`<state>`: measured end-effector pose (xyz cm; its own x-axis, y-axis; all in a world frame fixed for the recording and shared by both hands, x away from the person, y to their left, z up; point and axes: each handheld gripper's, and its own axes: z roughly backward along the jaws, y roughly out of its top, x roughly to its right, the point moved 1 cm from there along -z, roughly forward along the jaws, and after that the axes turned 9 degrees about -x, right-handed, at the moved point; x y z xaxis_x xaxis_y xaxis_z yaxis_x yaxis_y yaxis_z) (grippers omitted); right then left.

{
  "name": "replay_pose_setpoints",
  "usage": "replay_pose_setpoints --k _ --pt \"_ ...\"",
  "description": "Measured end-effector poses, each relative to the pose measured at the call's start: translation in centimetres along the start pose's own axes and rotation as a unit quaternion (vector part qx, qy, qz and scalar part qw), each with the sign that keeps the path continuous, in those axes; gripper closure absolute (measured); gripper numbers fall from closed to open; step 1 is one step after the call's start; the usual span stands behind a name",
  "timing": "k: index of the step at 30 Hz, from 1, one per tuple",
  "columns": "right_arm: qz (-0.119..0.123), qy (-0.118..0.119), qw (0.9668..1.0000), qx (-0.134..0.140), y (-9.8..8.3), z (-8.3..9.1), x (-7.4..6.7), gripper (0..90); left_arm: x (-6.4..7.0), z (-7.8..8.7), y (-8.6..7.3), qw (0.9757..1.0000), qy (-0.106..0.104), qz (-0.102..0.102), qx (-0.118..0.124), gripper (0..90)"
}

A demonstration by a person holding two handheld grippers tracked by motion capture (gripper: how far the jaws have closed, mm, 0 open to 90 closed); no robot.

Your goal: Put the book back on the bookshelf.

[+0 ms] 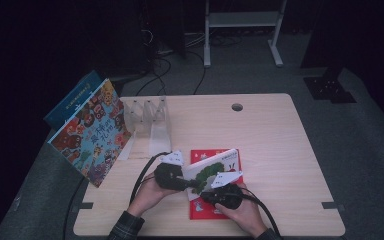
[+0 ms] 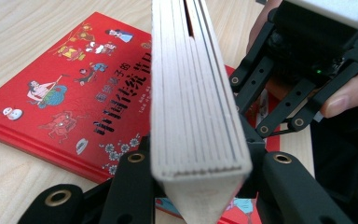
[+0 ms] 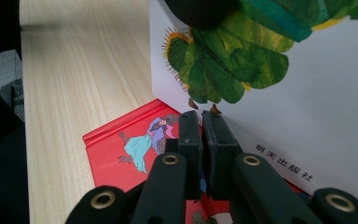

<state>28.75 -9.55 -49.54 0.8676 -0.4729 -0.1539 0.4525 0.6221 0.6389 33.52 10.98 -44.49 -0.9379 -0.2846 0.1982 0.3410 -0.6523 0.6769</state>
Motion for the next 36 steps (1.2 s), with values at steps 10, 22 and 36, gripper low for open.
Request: replay_pose_setpoints --k 10,22,36 --pt "0.011 -0.004 0.9999 0.004 -0.2 0.2 -0.1 78.2 0.0 0.1 -0.1 0.9999 0.004 -0.005 0.011 74.7" --pt "-0.021 -0.053 0.9979 0.03 -2.3 4.1 2.7 63.2 -0.5 1.7 -0.2 0.9988 0.025 0.018 0.037 75.2" --pt "-0.101 -0.161 0.9807 0.042 -5.5 7.0 8.1 39.8 -1.5 4.4 -0.9 0.9956 0.036 0.044 0.074 75.3"
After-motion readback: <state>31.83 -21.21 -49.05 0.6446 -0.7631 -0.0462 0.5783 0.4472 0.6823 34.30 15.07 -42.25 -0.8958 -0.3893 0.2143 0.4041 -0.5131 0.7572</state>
